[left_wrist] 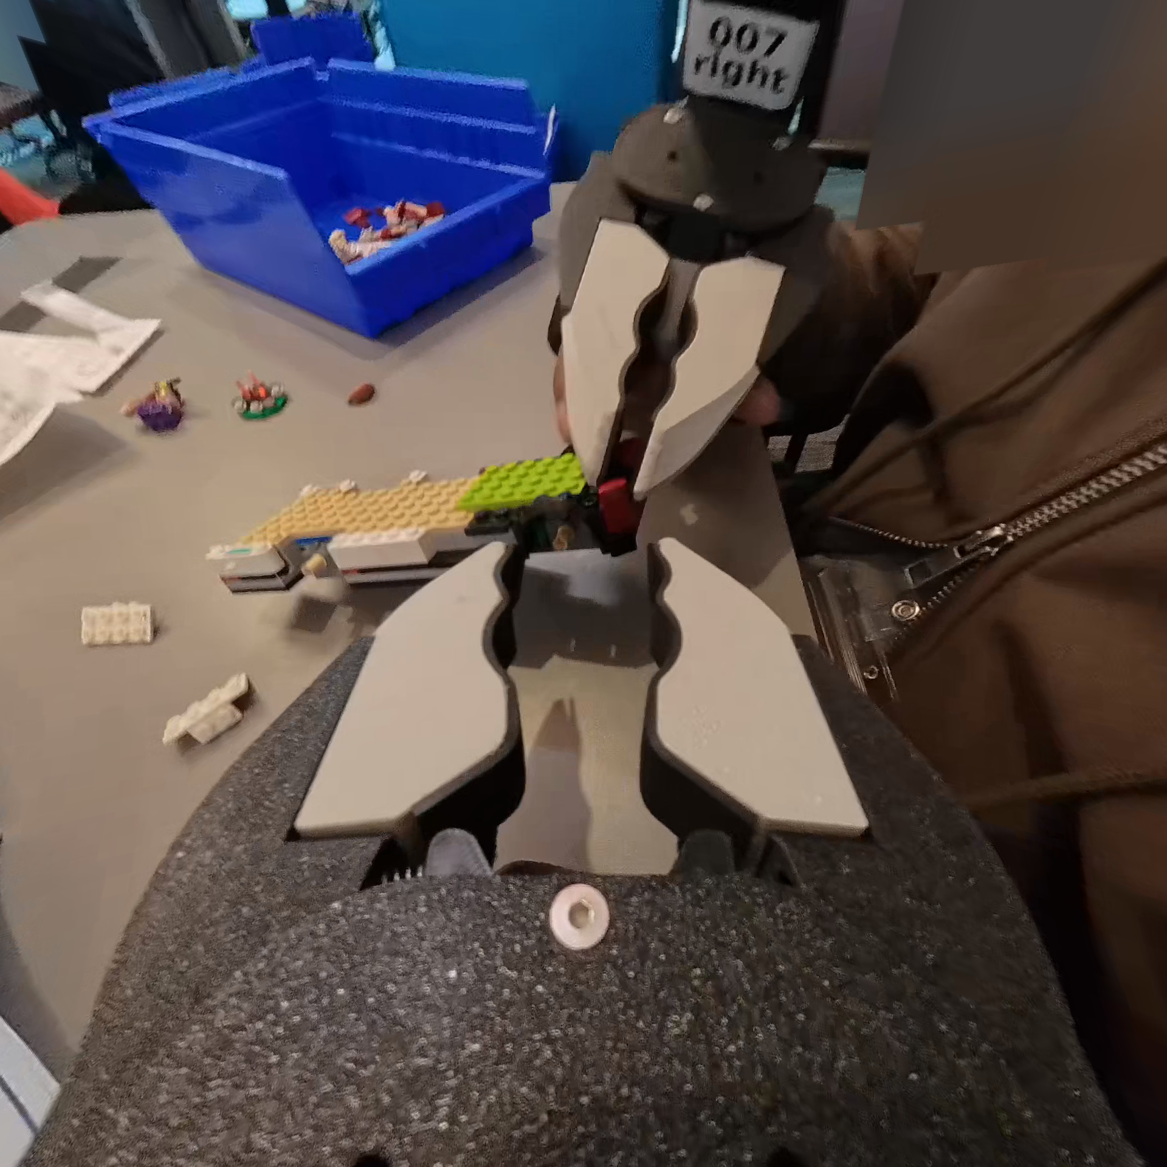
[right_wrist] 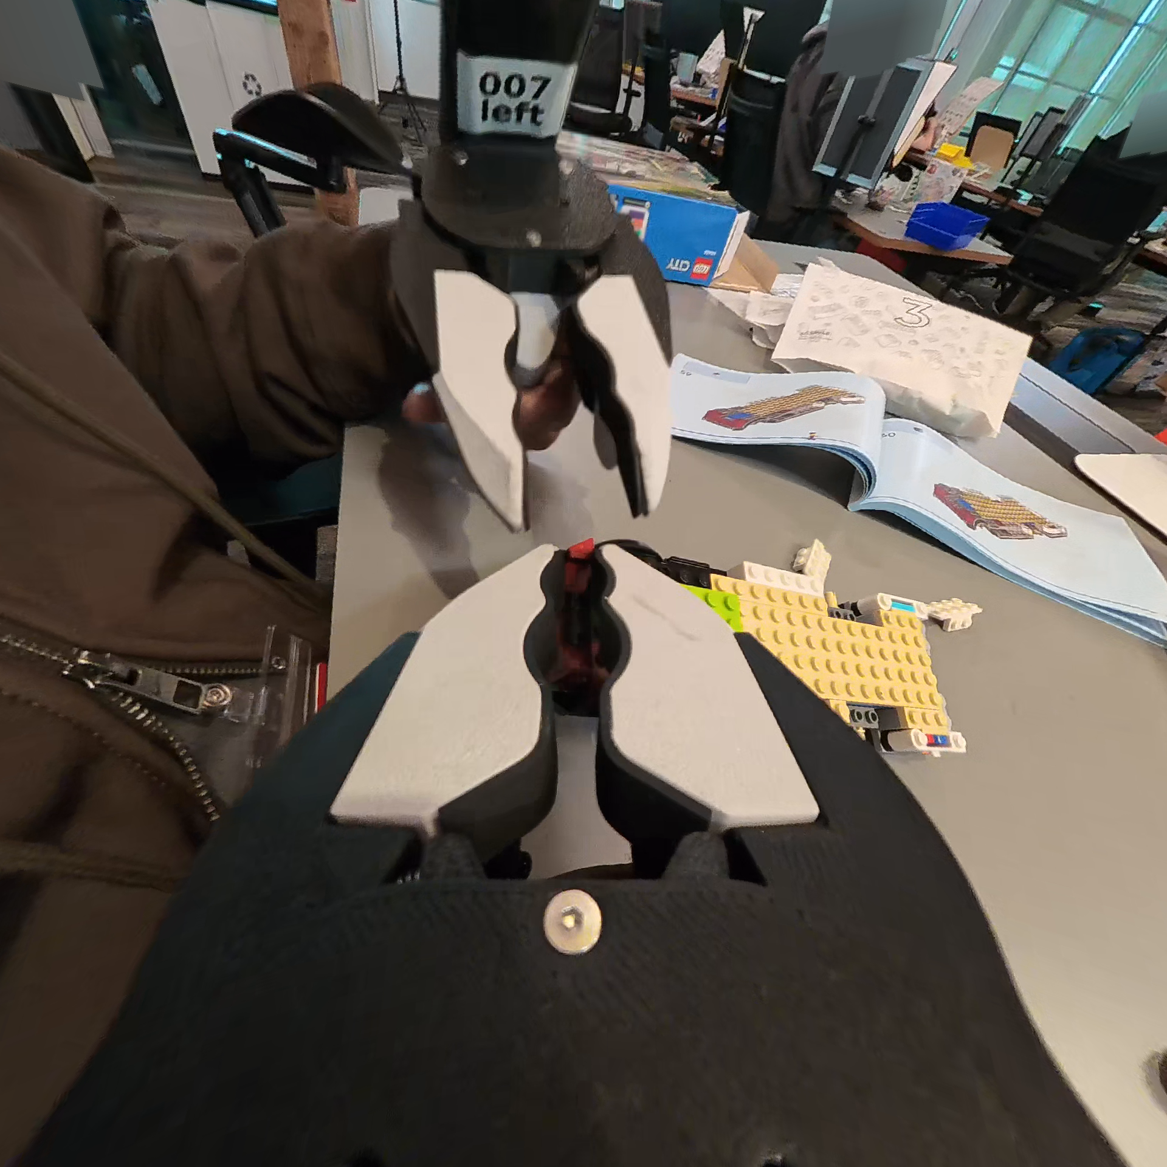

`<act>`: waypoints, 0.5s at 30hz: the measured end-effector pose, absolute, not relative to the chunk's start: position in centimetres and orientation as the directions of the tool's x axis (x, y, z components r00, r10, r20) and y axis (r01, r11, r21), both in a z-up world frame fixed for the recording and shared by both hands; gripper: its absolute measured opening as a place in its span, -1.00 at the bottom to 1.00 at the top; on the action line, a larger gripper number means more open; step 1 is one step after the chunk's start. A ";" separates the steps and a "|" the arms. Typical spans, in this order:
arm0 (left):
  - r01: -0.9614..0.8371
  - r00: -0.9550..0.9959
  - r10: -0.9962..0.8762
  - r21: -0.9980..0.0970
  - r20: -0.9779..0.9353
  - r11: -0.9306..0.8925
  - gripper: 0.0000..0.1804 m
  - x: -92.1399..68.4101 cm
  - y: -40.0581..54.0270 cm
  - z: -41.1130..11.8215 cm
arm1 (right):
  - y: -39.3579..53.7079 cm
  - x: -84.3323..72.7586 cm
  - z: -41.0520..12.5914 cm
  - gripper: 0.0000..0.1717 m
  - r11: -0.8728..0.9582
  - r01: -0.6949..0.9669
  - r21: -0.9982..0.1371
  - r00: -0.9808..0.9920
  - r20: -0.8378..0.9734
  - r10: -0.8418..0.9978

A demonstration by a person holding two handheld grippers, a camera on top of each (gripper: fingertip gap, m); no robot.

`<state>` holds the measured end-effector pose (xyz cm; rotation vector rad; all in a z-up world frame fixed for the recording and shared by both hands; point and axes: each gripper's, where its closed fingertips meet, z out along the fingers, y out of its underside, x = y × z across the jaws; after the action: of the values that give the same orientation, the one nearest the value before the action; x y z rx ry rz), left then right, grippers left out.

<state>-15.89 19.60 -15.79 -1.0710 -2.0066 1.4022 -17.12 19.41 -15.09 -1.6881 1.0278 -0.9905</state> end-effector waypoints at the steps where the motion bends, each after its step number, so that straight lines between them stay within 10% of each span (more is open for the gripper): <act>1: 0.340 -0.602 0.797 -0.917 -0.043 0.207 -0.53 -16.0 19.6 -16.4 | 19.4 -17.1 -15.0 -0.91 -0.248 -0.206 -0.947 0.329 0.171 -0.929; 15: 0.259 -0.666 0.736 -0.886 0.125 0.385 -0.86 -17.4 18.8 -17.9 | 18.9 -16.4 -14.8 -0.91 -0.199 -0.225 -0.954 0.273 0.134 -0.953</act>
<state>-17.40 18.84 -17.94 -0.8519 -2.1391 1.2358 -16.41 18.94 -14.83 -1.6321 1.1039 -1.0026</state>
